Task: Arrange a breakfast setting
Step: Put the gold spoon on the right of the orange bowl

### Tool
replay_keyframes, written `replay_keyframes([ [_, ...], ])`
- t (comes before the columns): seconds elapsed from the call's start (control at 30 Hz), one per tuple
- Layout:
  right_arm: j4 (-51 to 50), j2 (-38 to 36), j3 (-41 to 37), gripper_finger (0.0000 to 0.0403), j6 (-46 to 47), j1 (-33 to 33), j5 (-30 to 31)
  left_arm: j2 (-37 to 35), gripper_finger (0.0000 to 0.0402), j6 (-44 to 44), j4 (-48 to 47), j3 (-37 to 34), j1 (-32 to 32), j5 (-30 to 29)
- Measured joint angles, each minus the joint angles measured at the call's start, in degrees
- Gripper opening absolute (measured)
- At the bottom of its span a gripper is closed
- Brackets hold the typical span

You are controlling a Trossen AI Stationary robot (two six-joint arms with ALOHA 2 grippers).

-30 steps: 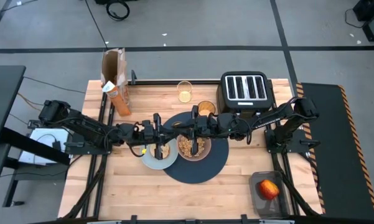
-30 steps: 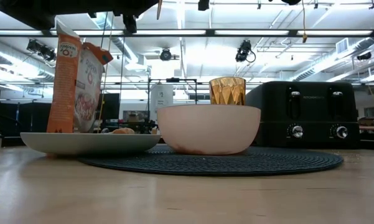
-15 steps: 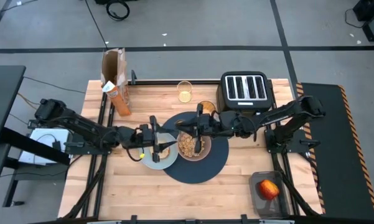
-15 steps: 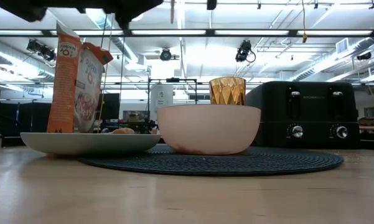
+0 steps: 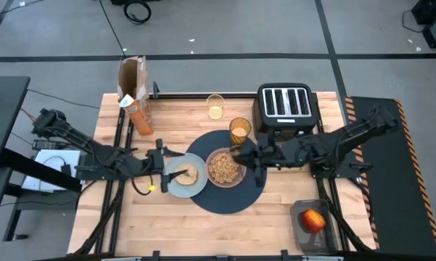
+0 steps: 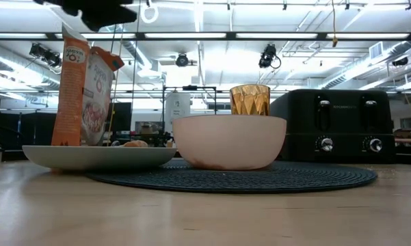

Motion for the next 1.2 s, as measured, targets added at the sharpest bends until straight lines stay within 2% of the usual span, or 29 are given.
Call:
replay_keyframes([
  [0.13,-10.4,-2.3,-1.1,0.0018,12.2,2.8,4.7,-0.2,0.0279,-3.9,-5.2,0.0,-3.0,-0.4],
  [0.27,-20.4,-3.9,-4.5,0.0018,28.4,4.7,7.2,0.0,0.0279,-6.1,-6.1,0.0,-6.0,-0.4],
  [0.4,-28.3,-4.8,-8.6,0.0018,44.6,5.5,6.7,0.0,0.0279,-6.4,-6.1,-0.1,-8.7,-1.0],
  [0.5,-31.7,-4.8,-11.5,0.0018,52.7,5.0,4.7,0.3,0.0279,-6.3,-5.9,-0.1,-9.9,-1.3],
  [0.73,-30.8,-4.4,-19.5,0.0018,64.9,1.7,1.1,4.0,0.0279,-6.1,-3.1,-0.1,-10.0,-1.4],
  [0.87,-23.5,-2.6,-24.1,0.0018,71.6,1.6,0.0,6.5,0.0279,-6.1,-2.1,-0.1,-10.3,-1.4],
  [1.03,-16.7,1.8,-27.0,0.0018,76.6,0.8,0.2,8.5,0.0279,-5.7,-2.1,-0.1,-10.6,-1.3],
  [1.2,-11.1,7.6,-27.0,0.0018,76.4,-3.2,-1.9,9.0,0.0279,-5.1,-1.2,-0.1,-10.5,-1.3],
])
